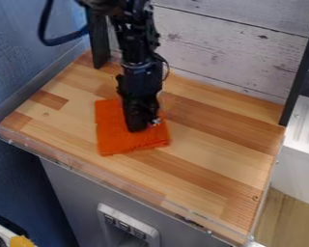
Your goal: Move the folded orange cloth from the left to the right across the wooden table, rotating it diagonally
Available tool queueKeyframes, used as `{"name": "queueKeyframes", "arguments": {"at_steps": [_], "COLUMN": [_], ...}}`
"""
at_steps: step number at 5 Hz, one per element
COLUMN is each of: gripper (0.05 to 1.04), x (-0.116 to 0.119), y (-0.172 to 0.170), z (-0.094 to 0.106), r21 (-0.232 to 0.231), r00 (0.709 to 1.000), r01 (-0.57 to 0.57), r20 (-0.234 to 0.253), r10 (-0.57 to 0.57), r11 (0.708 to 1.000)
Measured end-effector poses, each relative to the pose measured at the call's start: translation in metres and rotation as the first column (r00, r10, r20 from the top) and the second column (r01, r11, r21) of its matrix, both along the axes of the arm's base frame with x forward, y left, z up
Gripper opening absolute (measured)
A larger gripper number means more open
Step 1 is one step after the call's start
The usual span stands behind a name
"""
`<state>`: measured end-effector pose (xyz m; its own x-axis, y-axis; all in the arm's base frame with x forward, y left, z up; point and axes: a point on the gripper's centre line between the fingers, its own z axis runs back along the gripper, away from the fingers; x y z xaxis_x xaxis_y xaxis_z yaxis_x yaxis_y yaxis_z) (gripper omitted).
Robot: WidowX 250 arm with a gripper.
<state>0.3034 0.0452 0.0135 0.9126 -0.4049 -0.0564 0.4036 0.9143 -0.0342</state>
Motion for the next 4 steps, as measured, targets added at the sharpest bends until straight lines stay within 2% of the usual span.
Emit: {"name": "queueKeyframes", "arguments": {"at_steps": [2,4], "gripper": [0.059,0.059], "x": [0.018,0.03], "y": [-0.028,-0.053], "z": [-0.002,-0.002], "r21": [0.05,0.056], "r00": [0.978,0.939], "r01": [-0.209,-0.34], "r20": [0.022,0.071], "r10": [0.208,0.336], "r11": [0.977,0.939]}}
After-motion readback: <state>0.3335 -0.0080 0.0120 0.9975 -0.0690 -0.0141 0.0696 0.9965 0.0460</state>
